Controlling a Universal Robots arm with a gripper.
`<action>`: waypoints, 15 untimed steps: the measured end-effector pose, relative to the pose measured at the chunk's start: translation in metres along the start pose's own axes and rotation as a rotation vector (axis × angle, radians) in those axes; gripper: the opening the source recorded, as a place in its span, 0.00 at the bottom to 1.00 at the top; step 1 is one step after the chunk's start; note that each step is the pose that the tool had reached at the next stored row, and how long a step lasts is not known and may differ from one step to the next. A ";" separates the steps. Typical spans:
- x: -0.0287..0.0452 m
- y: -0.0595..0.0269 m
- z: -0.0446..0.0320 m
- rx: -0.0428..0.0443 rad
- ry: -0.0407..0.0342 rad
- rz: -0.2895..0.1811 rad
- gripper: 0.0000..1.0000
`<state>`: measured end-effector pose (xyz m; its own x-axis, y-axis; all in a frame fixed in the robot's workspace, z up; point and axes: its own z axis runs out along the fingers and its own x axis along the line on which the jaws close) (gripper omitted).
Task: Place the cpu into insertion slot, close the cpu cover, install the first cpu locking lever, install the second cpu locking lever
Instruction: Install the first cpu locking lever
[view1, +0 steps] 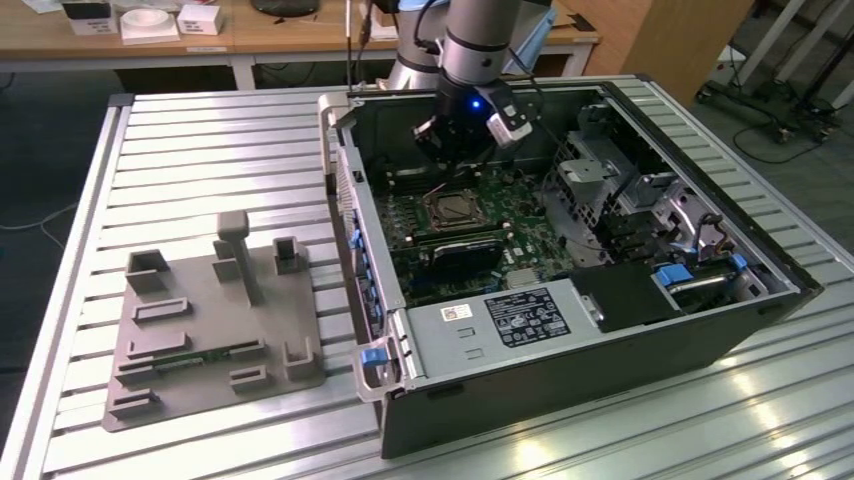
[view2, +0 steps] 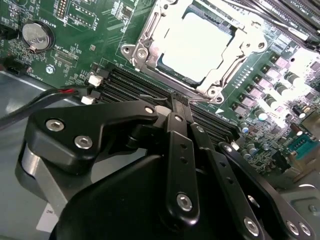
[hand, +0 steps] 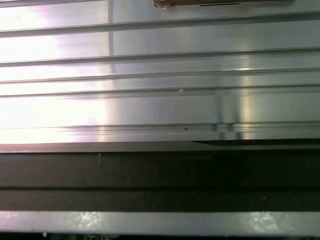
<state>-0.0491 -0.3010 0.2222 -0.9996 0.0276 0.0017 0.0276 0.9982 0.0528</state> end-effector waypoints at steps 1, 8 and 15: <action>-0.0007 0.0003 0.0003 0.0016 0.0000 0.000 0.10; -0.0047 0.0027 0.0023 0.0034 -0.0001 0.000 0.10; -0.0062 0.0028 0.0041 0.0096 -0.0002 0.000 0.10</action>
<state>-0.0428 -0.2981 0.2182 -0.9996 0.0277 0.0015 0.0277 0.9987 0.0432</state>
